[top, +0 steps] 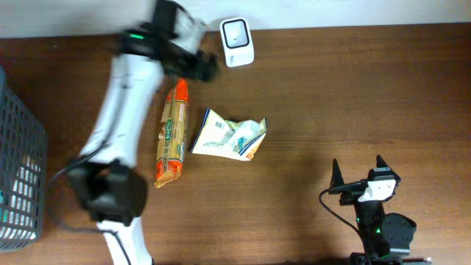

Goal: Scan the item barcode
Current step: 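Grasp the white snack bag in the basket and drop it beside the spaghetti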

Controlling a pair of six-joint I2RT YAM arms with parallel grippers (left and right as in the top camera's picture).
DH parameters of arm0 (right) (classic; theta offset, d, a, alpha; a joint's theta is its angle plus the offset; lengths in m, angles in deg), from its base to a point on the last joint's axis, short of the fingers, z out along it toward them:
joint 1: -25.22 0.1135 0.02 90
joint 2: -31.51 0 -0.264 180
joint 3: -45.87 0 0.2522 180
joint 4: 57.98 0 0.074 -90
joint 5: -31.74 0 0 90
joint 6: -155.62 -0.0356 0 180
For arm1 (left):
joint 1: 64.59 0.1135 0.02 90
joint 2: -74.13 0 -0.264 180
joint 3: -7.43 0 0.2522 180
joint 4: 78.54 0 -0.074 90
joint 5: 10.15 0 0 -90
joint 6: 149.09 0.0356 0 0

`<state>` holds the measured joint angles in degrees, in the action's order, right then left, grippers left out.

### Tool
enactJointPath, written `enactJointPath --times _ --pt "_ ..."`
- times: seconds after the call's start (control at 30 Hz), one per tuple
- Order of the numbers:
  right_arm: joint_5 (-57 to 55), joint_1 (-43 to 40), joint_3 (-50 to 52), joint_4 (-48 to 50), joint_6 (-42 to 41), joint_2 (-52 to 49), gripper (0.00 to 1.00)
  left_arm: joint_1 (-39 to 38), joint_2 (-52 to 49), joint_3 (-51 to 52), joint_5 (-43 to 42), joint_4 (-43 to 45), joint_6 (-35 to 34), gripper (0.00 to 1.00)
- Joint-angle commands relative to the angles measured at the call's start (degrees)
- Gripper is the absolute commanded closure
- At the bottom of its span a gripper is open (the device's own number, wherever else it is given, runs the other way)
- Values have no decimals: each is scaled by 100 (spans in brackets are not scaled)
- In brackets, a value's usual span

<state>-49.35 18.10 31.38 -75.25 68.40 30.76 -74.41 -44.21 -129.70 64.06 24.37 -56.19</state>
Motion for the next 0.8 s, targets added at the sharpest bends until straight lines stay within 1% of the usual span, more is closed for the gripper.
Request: enactJointPath --times 0.0,0.03,0.1,0.17,0.2,0.27,0.33,0.37,0.4,0.43,0.5,0.6,0.67,0.77 --pt "-52 -42 42 -17 -24 24 1 1432 1069 -1038 249 -442 317 1" --pt "-52 -42 42 -17 -22 24 1 1718 1167 -1097 452 -551 317 1" --pt "-52 -42 42 -17 -22 24 1 2715 1432 -1104 990 -977 234 1" --pt "-52 -42 42 -17 -24 24 1 3512 1453 -1099 1364 -1360 -107 1" --pt "-52 -42 42 -17 -22 24 1 4033 1429 -1043 1554 -1552 -306 1" --pt "-52 -42 42 -17 -24 24 1 4826 1416 -778 1624 -1604 -608 1" --pt "-50 -42 42 -17 -22 24 2 5379 1412 -485 1552 -1547 -638 1" --pt "-52 -42 42 -17 -24 24 1 5713 1412 -177 1517 -1403 -627 1" --pt "-52 -42 42 -17 -22 24 1 5877 1412 85 1515 -1255 -540 1" --pt "-52 -42 42 -17 -24 24 1 6013 1410 374 1488 -1097 -317 1" --pt "-52 -42 42 -17 -22 24 1 6354 1410 1425 1252 -365 109 1" --pt "-50 -42 42 -17 -24 24 1 6752 1410 2470 581 693 730 1" --pt "-52 -42 42 -17 -24 24 1 7001 1410 3097 304 1403 1207 1" --pt "-52 -42 42 -17 -22 24 1 7180 1386 3792 284 2122 1751 0"
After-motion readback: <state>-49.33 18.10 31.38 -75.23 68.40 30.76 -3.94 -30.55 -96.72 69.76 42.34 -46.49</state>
